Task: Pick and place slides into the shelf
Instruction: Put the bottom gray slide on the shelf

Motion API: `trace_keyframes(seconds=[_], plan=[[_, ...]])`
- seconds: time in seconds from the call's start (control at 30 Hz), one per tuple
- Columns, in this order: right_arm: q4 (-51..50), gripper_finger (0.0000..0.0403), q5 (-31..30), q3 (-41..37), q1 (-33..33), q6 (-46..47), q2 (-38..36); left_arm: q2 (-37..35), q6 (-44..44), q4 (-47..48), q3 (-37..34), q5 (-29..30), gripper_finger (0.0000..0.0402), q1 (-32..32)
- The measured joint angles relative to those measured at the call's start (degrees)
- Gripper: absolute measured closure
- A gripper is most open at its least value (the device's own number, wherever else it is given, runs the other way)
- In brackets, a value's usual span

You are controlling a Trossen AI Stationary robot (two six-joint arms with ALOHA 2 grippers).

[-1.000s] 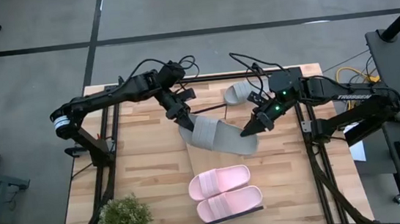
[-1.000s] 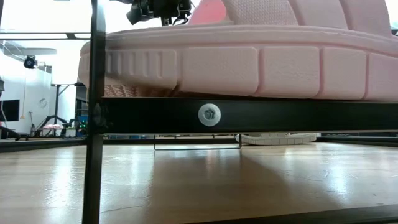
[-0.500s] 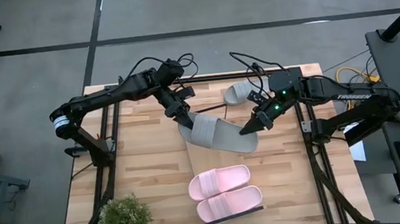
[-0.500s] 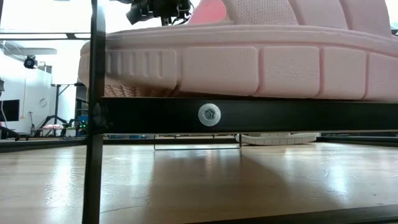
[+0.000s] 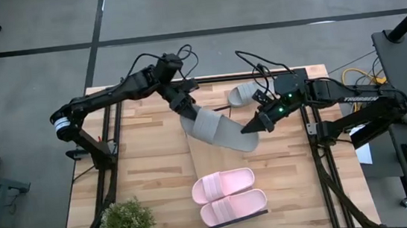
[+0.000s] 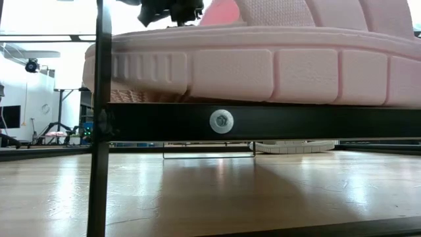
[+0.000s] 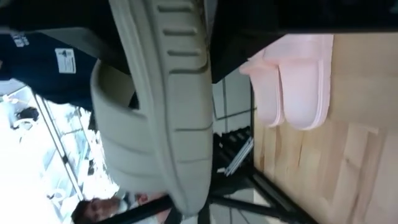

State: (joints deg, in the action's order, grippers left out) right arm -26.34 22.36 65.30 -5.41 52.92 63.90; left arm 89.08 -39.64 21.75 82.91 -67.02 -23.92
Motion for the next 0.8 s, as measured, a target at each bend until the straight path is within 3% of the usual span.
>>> trace_keyframes(seconds=[0.27, 0.8], plan=[[0.2, 0.035, -2.9, 0.0, 0.2, -0.5, 0.0, -0.4, -2.0, -2.0, 0.1, 1.2, 0.0191, -2.2], [5.1, 0.0352, -15.1, 0.0, 0.3, -1.9, 0.0, -9.0, -1.4, -3.4, 0.1, 11.5, 0.0186, -9.5]])
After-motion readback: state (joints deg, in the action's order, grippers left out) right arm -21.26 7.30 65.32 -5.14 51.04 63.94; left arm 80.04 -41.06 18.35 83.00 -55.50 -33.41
